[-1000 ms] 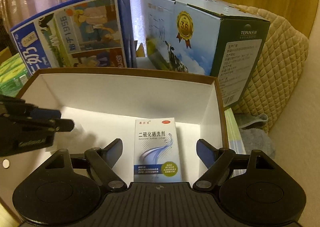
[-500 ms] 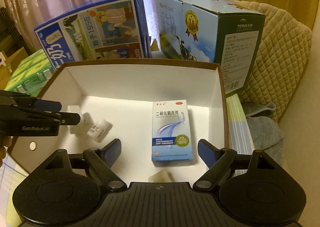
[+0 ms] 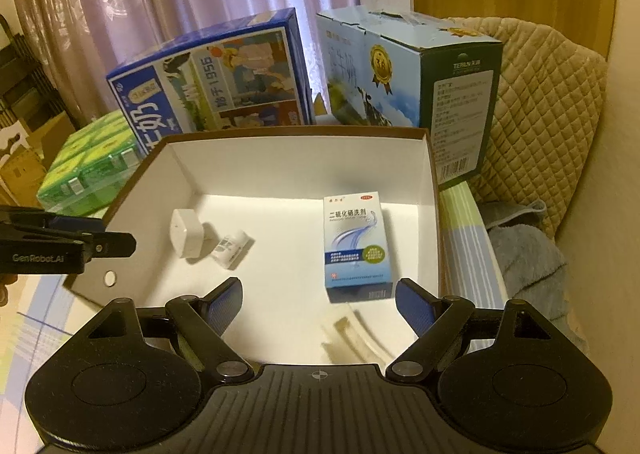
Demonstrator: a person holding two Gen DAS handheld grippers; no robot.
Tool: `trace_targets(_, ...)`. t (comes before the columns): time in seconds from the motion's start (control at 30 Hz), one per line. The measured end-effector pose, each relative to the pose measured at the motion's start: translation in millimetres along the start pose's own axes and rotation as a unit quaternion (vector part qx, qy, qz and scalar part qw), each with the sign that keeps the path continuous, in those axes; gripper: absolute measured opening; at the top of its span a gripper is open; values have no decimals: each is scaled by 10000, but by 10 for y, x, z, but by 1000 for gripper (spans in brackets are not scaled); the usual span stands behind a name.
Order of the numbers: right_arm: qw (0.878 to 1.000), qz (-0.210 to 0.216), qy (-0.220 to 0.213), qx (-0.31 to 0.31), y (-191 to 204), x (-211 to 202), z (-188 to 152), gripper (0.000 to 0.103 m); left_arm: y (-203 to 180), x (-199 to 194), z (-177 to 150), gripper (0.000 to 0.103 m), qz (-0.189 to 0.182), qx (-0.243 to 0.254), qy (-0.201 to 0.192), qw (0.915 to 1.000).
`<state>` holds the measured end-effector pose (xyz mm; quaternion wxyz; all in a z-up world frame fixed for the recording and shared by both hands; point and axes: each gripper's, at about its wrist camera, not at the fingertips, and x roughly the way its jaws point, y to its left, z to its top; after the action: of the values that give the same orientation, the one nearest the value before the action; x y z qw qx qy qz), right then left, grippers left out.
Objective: Organize rigid objects
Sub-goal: 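Raise both grippers out of the brown box, then move both grippers back over the loose items on the table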
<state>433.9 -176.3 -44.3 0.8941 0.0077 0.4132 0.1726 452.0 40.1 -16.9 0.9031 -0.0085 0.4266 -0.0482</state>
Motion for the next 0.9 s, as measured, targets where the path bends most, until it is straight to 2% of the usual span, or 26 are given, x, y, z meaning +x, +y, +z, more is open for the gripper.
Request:
trace_targets(0.5, 9998, 134, -146, 68, 122, -508, -369, 81, 99, -667, -522, 51, 72, -280, -299, 9991)
trace_targets(0.9, 9997, 235, 28, 21, 212, -770, -841, 81, 183, -1024, -1152, 51, 194, -590, -163, 9979)
